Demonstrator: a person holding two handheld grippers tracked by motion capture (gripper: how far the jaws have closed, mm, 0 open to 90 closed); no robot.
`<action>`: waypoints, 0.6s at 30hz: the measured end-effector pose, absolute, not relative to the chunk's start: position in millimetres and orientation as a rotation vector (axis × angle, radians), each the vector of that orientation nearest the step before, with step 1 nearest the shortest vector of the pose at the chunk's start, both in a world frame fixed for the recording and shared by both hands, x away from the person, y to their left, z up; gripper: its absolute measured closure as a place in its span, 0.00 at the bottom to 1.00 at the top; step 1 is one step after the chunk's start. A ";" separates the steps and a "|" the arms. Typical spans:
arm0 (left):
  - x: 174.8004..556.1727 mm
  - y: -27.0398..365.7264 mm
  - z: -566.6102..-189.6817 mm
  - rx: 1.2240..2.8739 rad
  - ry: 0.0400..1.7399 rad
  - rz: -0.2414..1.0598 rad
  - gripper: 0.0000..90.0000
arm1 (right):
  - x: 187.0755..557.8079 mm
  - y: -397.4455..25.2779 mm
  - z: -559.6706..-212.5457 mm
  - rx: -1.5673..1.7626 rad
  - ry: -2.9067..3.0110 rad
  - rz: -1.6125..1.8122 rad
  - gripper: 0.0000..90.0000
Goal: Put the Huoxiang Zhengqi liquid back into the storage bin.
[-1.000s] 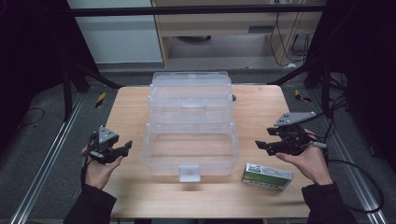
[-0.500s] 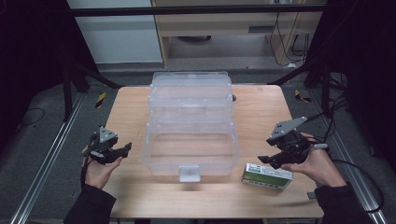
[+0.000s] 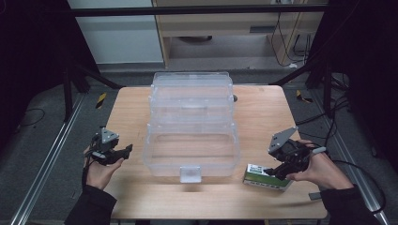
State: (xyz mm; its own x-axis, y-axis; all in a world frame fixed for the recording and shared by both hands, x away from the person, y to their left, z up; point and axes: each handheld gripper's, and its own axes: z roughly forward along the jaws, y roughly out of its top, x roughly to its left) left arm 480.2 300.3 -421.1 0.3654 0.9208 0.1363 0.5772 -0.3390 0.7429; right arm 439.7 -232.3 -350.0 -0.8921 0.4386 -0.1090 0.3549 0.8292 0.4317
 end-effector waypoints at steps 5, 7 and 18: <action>480.2 299.8 -421.4 2.039 1.289 0.746 0.44 | 441.9 -231.0 -353.1 0.574 2.839 0.553 0.42; 480.5 299.6 -422.5 2.044 1.289 0.745 0.44 | 443.1 -229.2 -356.2 0.560 2.860 0.506 0.43; 480.9 299.6 -423.8 2.051 1.289 0.744 0.43 | 445.7 -227.0 -367.7 0.493 2.938 0.384 0.46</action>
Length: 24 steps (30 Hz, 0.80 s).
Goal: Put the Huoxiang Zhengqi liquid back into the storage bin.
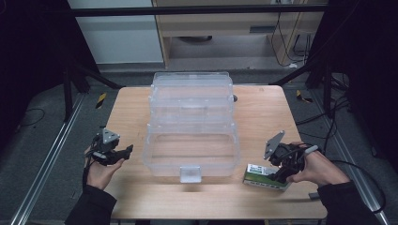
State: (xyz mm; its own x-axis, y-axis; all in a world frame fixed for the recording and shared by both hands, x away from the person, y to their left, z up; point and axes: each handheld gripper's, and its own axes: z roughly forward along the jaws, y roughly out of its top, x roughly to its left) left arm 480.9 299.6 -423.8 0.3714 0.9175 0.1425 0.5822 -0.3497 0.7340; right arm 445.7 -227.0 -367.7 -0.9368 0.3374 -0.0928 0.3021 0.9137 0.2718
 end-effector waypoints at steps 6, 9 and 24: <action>480.8 298.7 -424.0 2.054 1.287 0.745 0.43 | 445.2 -228.2 -373.4 0.463 2.949 0.345 0.48; 481.0 298.3 -424.5 2.057 1.286 0.744 0.43 | 446.3 -227.9 -375.6 0.428 2.951 0.319 0.49; 481.4 295.7 -426.3 2.074 1.279 0.749 0.43 | 449.8 -225.3 -389.3 0.388 2.983 0.242 0.55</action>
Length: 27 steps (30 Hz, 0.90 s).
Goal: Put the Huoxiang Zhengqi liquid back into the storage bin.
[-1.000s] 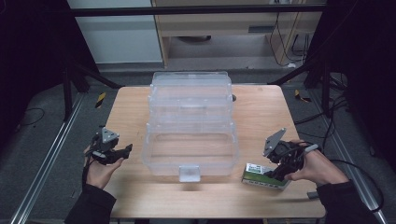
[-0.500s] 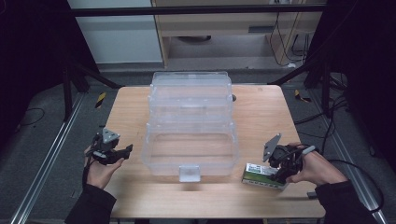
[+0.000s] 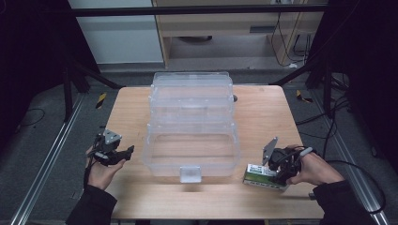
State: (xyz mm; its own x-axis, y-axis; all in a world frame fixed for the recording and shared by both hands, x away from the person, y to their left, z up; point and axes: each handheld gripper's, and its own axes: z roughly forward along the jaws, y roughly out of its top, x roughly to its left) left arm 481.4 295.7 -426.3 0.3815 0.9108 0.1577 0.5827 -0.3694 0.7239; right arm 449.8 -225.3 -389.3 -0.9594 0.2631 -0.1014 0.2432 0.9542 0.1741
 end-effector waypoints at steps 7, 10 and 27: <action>481.3 295.5 -426.2 2.075 1.278 0.750 0.43 | 452.1 -223.2 -393.7 0.380 2.989 0.214 0.58; 481.5 295.6 -426.7 2.076 1.282 0.749 0.43 | 452.7 -222.6 -395.3 0.385 2.995 0.199 0.60; 481.7 295.9 -426.8 2.081 1.284 0.750 0.43 | 455.6 -219.9 -398.4 0.370 3.014 0.155 0.68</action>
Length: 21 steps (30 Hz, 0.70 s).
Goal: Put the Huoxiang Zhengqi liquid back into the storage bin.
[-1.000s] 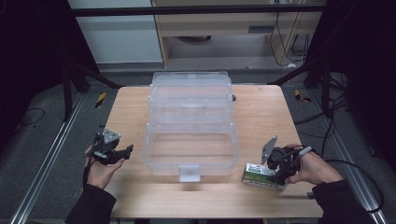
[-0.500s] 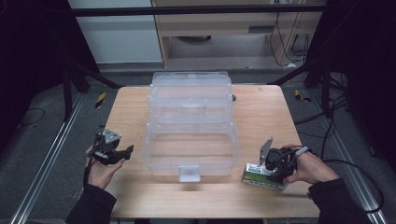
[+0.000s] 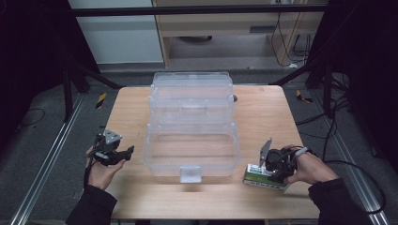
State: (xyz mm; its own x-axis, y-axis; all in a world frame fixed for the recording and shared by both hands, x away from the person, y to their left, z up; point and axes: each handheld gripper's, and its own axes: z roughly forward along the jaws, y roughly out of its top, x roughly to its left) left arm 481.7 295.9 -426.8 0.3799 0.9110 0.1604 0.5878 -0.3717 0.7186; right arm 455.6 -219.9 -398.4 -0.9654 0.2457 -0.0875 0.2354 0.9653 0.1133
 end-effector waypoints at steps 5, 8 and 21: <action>481.9 295.7 -427.1 2.084 1.283 0.749 0.43 | 456.1 -219.8 -398.0 0.372 3.023 0.155 0.69; 482.1 295.7 -427.4 2.084 1.285 0.748 0.43 | 455.9 -219.8 -397.5 0.380 3.027 0.152 0.70; 483.3 296.1 -430.0 2.093 1.292 0.738 0.43 | 455.6 -223.0 -393.5 0.439 3.025 0.166 0.70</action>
